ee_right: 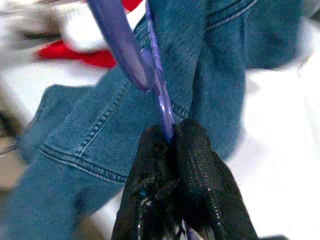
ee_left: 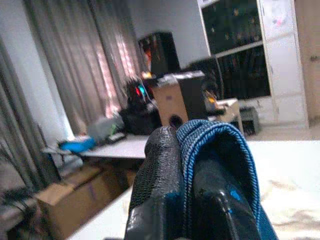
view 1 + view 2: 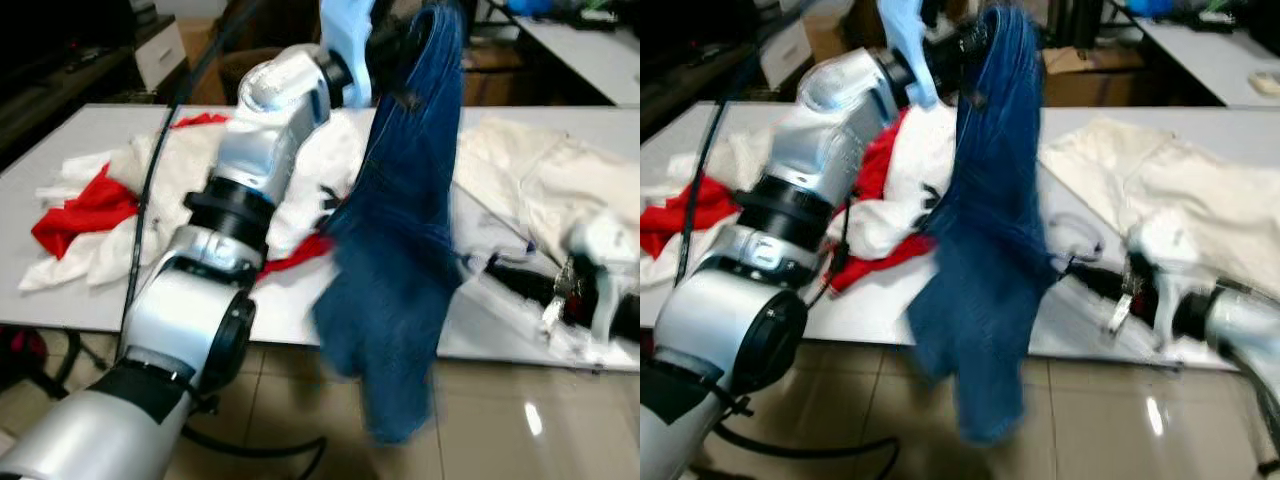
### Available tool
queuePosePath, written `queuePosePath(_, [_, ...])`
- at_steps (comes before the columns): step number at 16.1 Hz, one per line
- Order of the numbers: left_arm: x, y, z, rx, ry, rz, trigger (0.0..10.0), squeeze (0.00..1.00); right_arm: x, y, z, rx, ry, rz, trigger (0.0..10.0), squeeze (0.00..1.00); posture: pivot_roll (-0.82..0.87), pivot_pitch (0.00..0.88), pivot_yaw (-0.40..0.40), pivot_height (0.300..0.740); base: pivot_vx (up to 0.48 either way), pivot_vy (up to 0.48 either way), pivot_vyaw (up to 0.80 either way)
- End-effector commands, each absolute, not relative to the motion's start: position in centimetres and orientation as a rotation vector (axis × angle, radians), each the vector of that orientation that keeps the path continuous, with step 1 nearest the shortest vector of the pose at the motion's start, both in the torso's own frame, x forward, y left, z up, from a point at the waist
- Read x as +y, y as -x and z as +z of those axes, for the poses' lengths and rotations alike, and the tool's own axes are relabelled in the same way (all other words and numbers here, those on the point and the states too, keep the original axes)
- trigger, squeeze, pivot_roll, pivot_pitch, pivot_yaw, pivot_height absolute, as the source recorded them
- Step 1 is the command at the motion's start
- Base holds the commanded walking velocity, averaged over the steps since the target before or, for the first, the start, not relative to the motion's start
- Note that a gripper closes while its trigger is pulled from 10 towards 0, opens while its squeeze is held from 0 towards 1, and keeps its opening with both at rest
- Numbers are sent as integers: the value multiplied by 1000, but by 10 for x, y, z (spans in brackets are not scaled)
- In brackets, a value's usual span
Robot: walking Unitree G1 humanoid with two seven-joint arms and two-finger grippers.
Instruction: Hang hanger
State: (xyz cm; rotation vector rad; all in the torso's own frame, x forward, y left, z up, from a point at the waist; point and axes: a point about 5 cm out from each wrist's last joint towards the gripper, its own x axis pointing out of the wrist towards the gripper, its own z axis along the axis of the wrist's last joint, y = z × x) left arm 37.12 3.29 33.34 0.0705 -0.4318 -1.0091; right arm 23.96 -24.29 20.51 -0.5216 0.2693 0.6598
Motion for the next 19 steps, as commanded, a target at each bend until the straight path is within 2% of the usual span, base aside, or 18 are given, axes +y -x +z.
queuePosePath(1, [42,-369,341,-457,-60,-1004,10000,0,-250,-250,207,269,574,598,10000,0,-24,0,27,740,349,0,0])
queuePosePath(4, [51,-358,359,-526,-62,-999,10000,0,-280,-311,268,84,714,349,10000,0,-14,0,-9,740,350,0,0])
queuePosePath(5, [61,-360,359,-524,-74,-940,10000,0,-277,-324,297,-38,710,360,10000,0,-11,0,-22,740,337,0,0])
queuePosePath(7, [72,-363,347,-488,-77,-854,10000,0,-264,-325,304,-86,697,508,10000,0,-11,0,-37,740,328,0,0])
queuePosePath(9, [69,-360,305,-376,-80,-806,10000,0,-249,-315,257,30,708,716,10000,0,-18,0,-30,740,135,0,0])
queuePosePath(10, [65,-357,294,-352,-64,-806,10000,0,-247,-311,243,57,681,756,10000,0,-23,0,-24,740,0,0,0])
queuePosePath(11, [53,-352,258,-268,-105,-769,10000,0,-240,-300,202,131,597,827,10000,0,-38,0,-9,740,0,0,0])
queuePosePath(12, [40,-340,212,-162,-109,-720,10000,0,-234,-277,157,223,550,868,10000,0,-48,0,3,740,0,0,0])
queuePosePath(14, [31,-328,166,-38,-157,-710,10000,0,-230,-246,127,310,537,918,10000,0,-56,0,14,740,0,0,0])
queuePosePath(16, [30,-323,149,30,-201,-718,10000,0,-231,-227,123,338,518,936,10000,0,-64,0,26,740,0,0,0])
queuePosePath(18, [35,-329,152,28,-229,-693,10000,0,-239,-202,138,357,509,969,10000,0,-67,0,37,740,0,0,0])
queuePosePath(19, [37,-331,153,27,-237,-680,10000,0,-239,-199,140,362,508,980,10000,0,-67,0,37,740,0,0,0])
